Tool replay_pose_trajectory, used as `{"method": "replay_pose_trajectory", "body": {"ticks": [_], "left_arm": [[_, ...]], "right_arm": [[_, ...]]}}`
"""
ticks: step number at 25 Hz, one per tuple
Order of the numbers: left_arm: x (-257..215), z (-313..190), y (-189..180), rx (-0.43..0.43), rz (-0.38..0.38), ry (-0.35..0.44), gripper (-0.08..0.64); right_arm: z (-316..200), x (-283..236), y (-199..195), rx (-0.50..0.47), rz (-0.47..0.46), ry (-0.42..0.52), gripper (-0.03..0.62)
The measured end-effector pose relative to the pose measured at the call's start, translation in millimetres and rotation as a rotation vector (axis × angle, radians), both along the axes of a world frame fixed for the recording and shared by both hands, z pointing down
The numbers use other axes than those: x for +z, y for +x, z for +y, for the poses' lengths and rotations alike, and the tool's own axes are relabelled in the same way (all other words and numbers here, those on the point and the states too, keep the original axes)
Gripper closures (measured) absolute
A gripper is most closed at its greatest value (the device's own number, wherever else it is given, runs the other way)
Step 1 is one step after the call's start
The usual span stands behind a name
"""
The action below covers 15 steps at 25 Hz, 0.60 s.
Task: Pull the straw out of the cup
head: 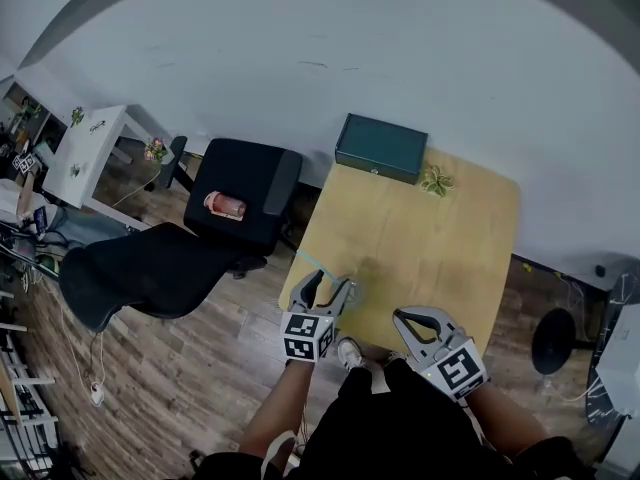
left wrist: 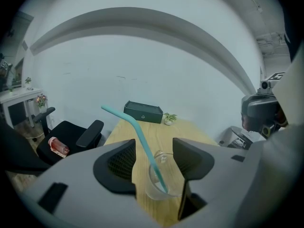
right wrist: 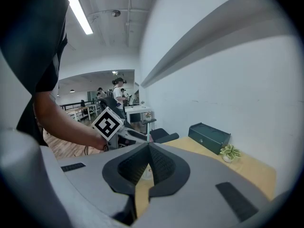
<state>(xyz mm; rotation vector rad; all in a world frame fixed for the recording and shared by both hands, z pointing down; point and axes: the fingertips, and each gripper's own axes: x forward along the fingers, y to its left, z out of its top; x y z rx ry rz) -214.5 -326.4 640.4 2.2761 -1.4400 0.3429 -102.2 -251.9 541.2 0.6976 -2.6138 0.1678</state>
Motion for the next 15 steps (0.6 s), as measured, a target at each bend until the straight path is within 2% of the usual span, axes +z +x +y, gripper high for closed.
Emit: {"method": "replay_pose_trajectory", "body": {"ticks": [10, 15], "left_arm": [[0, 3, -3, 0.001, -0.006, 0.002, 0.43], [0, -6, -4, 0.005, -0.008, -0.005, 0.444]], "right_arm": [[0, 5, 13, 0.038, -0.015, -0.026, 0.574], [-1, 4, 8, 0.04, -0.03, -0.028, 0.574]]}}
